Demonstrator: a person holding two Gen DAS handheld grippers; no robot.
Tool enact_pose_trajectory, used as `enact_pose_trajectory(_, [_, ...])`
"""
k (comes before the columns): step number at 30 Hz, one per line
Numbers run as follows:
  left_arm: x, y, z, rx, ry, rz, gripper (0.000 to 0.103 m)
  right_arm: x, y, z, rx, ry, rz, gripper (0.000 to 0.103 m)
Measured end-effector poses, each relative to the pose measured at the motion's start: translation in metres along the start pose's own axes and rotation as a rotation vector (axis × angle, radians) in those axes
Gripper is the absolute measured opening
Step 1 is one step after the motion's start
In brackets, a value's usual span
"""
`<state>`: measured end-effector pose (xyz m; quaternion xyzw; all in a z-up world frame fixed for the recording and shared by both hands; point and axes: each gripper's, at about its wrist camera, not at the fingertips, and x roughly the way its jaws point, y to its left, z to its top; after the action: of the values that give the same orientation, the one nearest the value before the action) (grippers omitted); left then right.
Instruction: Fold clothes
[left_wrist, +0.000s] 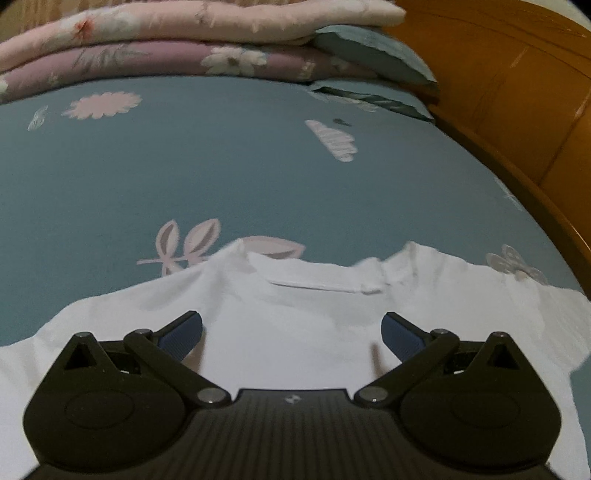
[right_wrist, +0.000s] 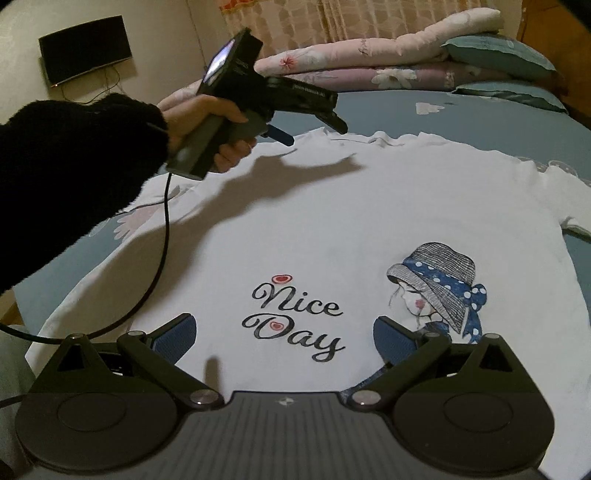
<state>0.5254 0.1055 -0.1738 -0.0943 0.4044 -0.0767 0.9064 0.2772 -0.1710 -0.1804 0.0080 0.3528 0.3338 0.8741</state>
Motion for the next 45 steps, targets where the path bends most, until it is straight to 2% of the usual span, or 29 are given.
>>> enact_pose_trajectory(8, [0.010,0.038,0.016,-0.106,-0.056,0.088,0.102,-0.011,-0.012,-0.001,0.071,-0.011,-0.012,0.103])
enact_pose_trajectory(11, [0.005,0.035,0.023,-0.089,-0.047,0.190,0.102,-0.014,-0.014,-0.002,0.091,-0.016,-0.020,0.103])
enact_pose_trajectory(12, [-0.001,0.035,0.023,-0.095,-0.056,0.162,0.102,-0.015,-0.014,-0.002,0.099,-0.018,-0.019,0.103])
enact_pose_trajectory(16, [-0.022,0.025,0.018,-0.146,-0.078,-0.071,0.102,-0.017,-0.017,-0.003,0.127,-0.021,-0.017,0.103])
enact_pose_trajectory(19, [-0.009,0.011,0.016,-0.136,-0.006,-0.193,0.102,-0.016,-0.017,-0.003,0.129,-0.018,-0.017,0.103])
enact_pose_trajectory(22, [0.009,0.003,0.016,-0.112,0.008,-0.125,0.102,-0.017,-0.015,-0.004,0.120,-0.014,-0.019,0.103])
enact_pose_trajectory(25, [0.018,0.010,0.023,-0.167,-0.027,-0.010,0.102,-0.018,-0.014,-0.003,0.118,-0.014,-0.023,0.103])
enact_pose_trajectory(28, [0.011,-0.006,0.032,-0.142,-0.031,0.014,0.102,-0.023,-0.012,-0.003,0.104,-0.025,-0.055,0.103])
enact_pose_trajectory(30, [0.003,-0.030,0.033,-0.082,-0.028,-0.061,0.102,-0.027,-0.011,-0.003,0.089,-0.037,-0.081,0.103])
enact_pose_trajectory(35, [0.001,-0.099,0.022,0.022,0.056,-0.352,0.102,-0.034,-0.007,-0.004,0.060,-0.056,-0.114,0.103])
enact_pose_trajectory(38, [0.021,-0.129,0.012,0.075,0.116,-0.360,0.102,-0.037,-0.007,-0.005,0.059,-0.059,-0.115,0.103])
enact_pose_trajectory(40, [0.039,-0.135,0.011,0.073,0.144,-0.328,0.102,-0.038,-0.009,-0.004,0.066,-0.059,-0.108,0.103])
enact_pose_trajectory(45, [0.069,-0.137,0.025,0.014,0.108,-0.282,0.102,-0.038,-0.013,-0.003,0.082,-0.047,-0.097,0.103])
